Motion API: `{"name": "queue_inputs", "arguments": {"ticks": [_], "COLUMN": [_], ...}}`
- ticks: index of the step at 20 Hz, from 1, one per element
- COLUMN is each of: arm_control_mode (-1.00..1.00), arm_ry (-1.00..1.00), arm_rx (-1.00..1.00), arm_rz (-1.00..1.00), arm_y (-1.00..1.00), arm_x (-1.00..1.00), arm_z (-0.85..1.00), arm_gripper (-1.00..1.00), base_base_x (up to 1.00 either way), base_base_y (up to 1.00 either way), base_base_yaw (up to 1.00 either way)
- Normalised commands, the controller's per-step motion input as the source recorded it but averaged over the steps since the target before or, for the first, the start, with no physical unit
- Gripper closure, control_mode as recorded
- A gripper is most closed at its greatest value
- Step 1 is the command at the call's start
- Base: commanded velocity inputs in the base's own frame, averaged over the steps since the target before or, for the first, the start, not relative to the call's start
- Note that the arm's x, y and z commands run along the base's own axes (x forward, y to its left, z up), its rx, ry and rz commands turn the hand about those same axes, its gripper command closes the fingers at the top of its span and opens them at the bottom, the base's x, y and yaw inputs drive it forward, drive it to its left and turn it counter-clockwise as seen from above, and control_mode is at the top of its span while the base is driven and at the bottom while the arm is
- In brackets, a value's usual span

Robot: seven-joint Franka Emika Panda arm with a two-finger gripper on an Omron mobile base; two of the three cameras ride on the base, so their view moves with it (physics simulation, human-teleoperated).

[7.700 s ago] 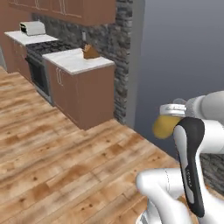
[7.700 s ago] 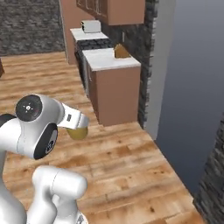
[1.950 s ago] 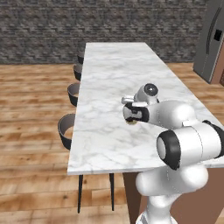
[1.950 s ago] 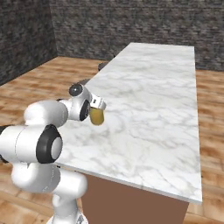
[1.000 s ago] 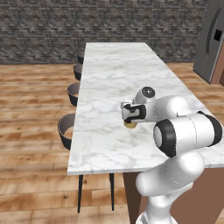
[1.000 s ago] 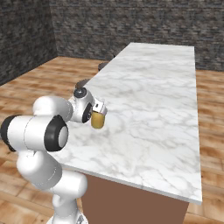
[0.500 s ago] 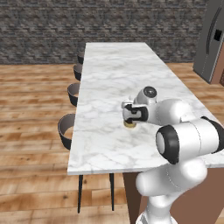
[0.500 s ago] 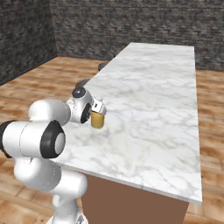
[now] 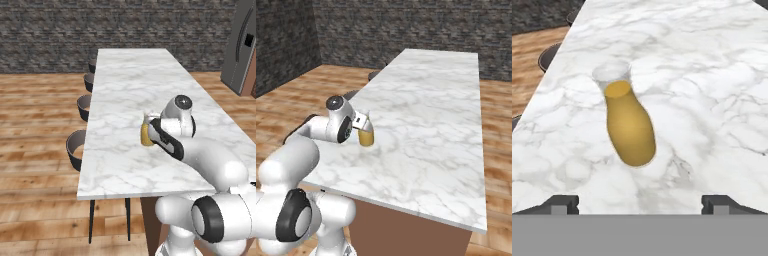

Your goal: Place the pitcher and cup on the dining counter for serving.

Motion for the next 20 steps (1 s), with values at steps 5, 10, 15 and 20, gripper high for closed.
{"name": "queue_inputs", "arguments": {"ticks": [5,10,15,20], "arm_control_mode": [-1.00,-1.00,-1.00,1.00], "arm_ry": [0.04,0.01,0.00,-0.02], "arm_rx": [0.00,0.00,0.00,0.00], "arm_rz": [0.00,0.01,0.03,0.00], "arm_y": [0.00,0.00,0.00,0.00], "arm_x": [-0.99,-0.61,-0.34,-0.36], "arm_z": [0.69,0.52,0.21,0.00], "arm_gripper": [-1.00,-1.00,-1.00,-1.00], "base_base_x": [0.00,0.00,0.00,-0.17], "base_base_y": [0.00,0.00,0.00,0.00], "base_base_yaw": [0.00,0.00,0.00,0.00]}}
